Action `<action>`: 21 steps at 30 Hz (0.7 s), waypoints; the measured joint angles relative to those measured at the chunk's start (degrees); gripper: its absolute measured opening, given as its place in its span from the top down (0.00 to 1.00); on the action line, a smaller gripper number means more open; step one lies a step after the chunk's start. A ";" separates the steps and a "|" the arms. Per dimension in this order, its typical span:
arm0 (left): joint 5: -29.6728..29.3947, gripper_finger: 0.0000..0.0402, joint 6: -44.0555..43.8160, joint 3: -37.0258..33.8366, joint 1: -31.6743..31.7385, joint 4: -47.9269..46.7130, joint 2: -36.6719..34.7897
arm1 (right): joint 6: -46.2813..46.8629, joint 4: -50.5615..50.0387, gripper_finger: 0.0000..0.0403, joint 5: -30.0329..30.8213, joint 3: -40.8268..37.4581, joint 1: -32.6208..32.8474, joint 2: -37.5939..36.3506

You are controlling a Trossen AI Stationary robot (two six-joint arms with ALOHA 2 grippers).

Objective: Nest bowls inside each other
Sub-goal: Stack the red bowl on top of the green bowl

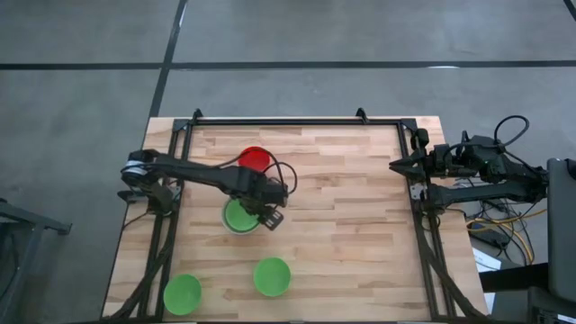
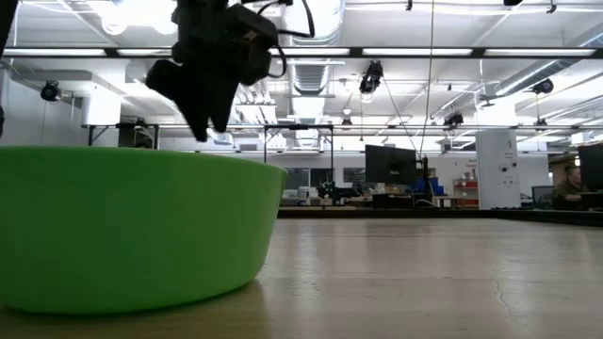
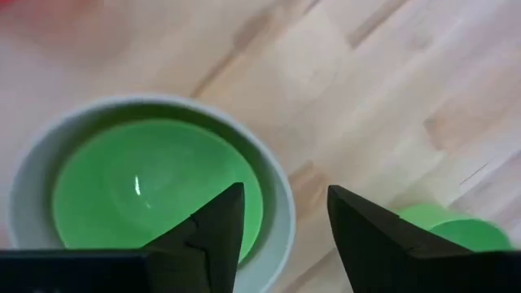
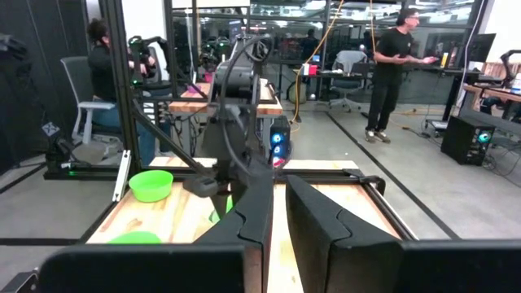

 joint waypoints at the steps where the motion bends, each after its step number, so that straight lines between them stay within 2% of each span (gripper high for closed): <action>1: -0.64 0.55 0.21 0.28 0.11 0.09 -0.34 | 0.00 0.00 0.92 0.00 0.00 0.00 0.01; 12: -1.77 0.55 3.06 -2.03 0.99 9.34 -5.78 | 0.01 0.00 0.92 0.00 0.01 -0.02 0.00; 21: -1.76 0.55 3.35 -2.70 2.79 8.93 -7.45 | 0.01 0.00 0.92 0.00 0.00 -0.02 0.01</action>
